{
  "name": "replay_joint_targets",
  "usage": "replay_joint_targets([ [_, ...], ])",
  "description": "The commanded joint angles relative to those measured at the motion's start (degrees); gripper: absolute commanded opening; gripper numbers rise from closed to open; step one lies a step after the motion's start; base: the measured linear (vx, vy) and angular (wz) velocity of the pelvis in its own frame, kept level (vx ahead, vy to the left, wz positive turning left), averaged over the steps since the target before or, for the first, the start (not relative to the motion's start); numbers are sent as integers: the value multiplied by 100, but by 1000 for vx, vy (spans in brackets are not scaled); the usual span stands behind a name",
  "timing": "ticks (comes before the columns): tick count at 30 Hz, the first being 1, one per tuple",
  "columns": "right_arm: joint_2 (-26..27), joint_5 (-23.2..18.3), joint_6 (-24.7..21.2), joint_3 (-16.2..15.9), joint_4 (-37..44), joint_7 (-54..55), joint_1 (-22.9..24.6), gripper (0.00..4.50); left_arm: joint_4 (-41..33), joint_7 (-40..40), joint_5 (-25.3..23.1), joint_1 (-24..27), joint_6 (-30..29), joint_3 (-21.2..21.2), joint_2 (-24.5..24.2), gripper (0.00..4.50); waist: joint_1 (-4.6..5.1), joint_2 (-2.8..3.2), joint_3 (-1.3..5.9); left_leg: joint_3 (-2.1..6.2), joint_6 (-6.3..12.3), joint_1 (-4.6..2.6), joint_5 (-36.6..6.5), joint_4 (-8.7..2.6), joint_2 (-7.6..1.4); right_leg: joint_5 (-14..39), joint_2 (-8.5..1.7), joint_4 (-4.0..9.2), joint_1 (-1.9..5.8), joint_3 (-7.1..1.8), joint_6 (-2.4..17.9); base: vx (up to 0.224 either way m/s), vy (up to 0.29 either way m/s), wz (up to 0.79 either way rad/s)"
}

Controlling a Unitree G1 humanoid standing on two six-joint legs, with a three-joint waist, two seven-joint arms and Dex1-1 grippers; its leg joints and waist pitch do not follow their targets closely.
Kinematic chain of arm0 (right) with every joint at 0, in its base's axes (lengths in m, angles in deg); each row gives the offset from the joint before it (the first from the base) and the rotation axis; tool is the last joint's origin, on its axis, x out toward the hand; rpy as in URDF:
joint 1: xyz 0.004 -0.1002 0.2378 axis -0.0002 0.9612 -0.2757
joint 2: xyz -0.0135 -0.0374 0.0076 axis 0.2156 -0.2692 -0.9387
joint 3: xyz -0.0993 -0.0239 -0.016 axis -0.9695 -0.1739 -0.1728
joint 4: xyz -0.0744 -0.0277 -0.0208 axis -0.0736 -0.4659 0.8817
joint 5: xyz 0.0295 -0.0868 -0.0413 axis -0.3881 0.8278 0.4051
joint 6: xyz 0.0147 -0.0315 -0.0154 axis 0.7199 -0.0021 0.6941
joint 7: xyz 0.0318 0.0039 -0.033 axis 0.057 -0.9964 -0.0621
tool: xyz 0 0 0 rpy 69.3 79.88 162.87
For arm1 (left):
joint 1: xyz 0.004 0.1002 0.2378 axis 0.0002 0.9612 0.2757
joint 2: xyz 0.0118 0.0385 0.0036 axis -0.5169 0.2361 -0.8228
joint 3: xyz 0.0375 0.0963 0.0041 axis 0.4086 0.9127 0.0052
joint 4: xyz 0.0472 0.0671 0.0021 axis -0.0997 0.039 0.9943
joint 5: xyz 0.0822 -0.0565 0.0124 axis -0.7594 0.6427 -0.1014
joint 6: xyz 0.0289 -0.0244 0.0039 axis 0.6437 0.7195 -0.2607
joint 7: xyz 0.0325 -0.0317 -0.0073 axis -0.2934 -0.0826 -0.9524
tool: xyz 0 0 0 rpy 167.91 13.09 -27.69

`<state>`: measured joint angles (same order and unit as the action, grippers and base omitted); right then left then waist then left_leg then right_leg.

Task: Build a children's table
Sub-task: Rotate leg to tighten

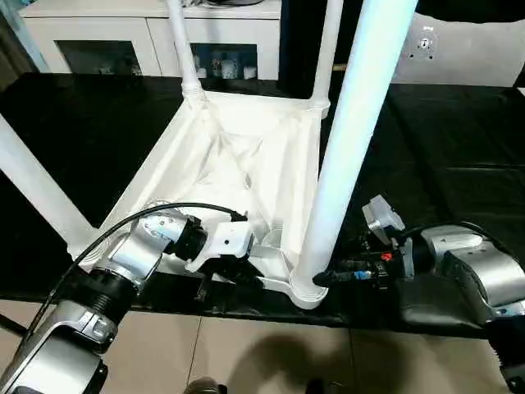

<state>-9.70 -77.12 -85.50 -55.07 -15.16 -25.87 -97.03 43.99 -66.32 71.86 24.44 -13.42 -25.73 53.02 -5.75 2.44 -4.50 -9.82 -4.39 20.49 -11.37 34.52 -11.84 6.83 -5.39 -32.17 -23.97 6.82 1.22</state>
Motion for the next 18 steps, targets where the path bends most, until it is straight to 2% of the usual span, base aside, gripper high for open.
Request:
replay_joint_targets([
  [1, 123, -315, -261, 4, 276, 124, 77, 193, -188, 265, 47, -126, -163, -30, 209, 0, 29, -91, 484, -10, 475, -15, -796, -402, -137, 2088, -286, 307, 382, -285, 993, 0, 0, 0],
  [3, 298, -301, -433, 108, 482, 638, 262, 193, -307, 659, 11, -104, -579, -110, 367, 0, 29, -88, 443, -13, 413, -37, -961, -414, -127, 2369, -289, 349, 359, -279, 923, 0, 0, 0],
  [4, 375, -259, -458, 127, 538, 832, 322, 193, -343, 800, -16, -100, -691, -127, 430, 0, 40, -95, 432, -5, 394, -23, -1004, -424, -119, 2486, -290, 365, 372, -269, 871, 0, 0, 0],
  [5, 583, -54, -419, 153, 564, 1324, 405, 193, -403, 1088, -80, -90, -907, -142, 582, 0, 64, -118, 412, -7, 346, -31, -1102, -426, -92, 2795, -294, 419, 364, -250, 728, 0, 0, 0],
  [6, 694, 74, -376, 164, 550, 1583, 433, 193, -430, 1216, -112, -85, -1014, -144, 657, 0, 80, -116, 398, -7, 312, -35, -1158, -425, -80, 2979, -296, 449, 354, -240, 648, 0, 0, 0],
  [7, 843, 203, -376, 188, 517, 1908, 450, 193, -448, 1396, -151, -86, -1148, -152, 769, 0, 130, -108, 376, 4, 254, -52, -1307, -415, -41, 3406, -293, 514, 342, -188, 473, 0, 0, 0],
  [8, 937, 279, -383, 204, 495, 2111, 459, 193, -458, 1510, -176, -87, -1232, -157, 842, 0, 207, -128, 349, 19, 193, -30, -1387, -409, -9, 3749, -280, 574, 349, -132, 262, 0, 0, 0],
  [9, 1133, 359, -403, 251, 429, 2442, 443, 193, -460, 1678, -195, -94, -1369, -162, 978, 0, 239, -121, 341, 25, 179, -48, -1463, -396, 8, 3935, -277, 630, 338, -98, 154, 0, 0, 0],
  [10, 1329, 452, -412, 295, 370, 2781, 422, 193, -448, 1864, -220, -112, -1504, -169, 1117, 0, 326, -115, 338, 23, 186, -84, -1573, -364, 37, 4104, -265, 698, 306, -50, 33, 0, 0, 0],
  [11, 1543, 572, -393, 332, 296, 3160, 386, 193, -409, 2088, -256, -145, -1634, -184, 1271, 0, 416, -116, 328, 44, 192, -45, -1634, -347, 59, 4187, -255, 747, 332, 23, -84, 0, 0, 0],
  [12, 1543, 572, -393, 332, 296, 3160, 386, 192, -409, 2088, -256, -145, -1634, -184, 1271, 0, 496, -78, 336, 78, 213, -44, -1744, -343, 54, 4231, -255, 803, 369, 117, -217, 0, 0, 0],
  [13, 1729, 677, -431, 375, 226, 3549, 325, 191, -364, 2299, -288, -192, -1778, -204, 1404, 0, 541, -48, 333, 90, 240, -59, -1818, -351, 31, 4160, -258, 830, 380, 146, -229, 0, 0, 0],
  [14, 1987, 773, -481, 447, 152, 4047, 229, 190, -321, 2585, -342, -254, -1948, -240, 1584, 0, 642, 30, 320, 135, 266, -95, -2082, -379, -34, 3966, -253, 877, 404, 243, -209, 0, 0, 0],
  [15, 2155, 829, -522, 497, 111, 4368, 165, 190, -301, 2765, -378, -292, -2060, -265, 1695, 0, 751, 67, 309, 229, 249, -61, -2478, -447, -121, 3705, -240, 849, 491, 319, -197, 0, 0, 0],
  [16, 2394, 902, -572, 607, 32, 4806, 73, 190, -281, 2981, -435, -330, -2182, -300, 1835, 0, 774, 123, 294, 278, 235, -75, -2760, -512, -199, 3524, -238, 801, 527, 324, -160, 0, 0, 0],
  [17, 2672, 951, -593, 753, -112, 5288, -62, 190, -256, 3192, -480, -371, -2265, -337, 1986, 0, 817, 138, 279, 328, 221, -45, -3061, -588, -279, 3282, -226, 693, 578, 306, -141, 0, 0, 0],
  [18, 2928, 993, -577, 895, -282, 5736, -207, 190, -229, 3386, -519, -410, -2322, -365, 2131, 0, 806, 137, 221, 470, 98, 46, -3958, -890, -549, 2391, -264, 90, 697, -6, 68, -54, -1, -2],
])
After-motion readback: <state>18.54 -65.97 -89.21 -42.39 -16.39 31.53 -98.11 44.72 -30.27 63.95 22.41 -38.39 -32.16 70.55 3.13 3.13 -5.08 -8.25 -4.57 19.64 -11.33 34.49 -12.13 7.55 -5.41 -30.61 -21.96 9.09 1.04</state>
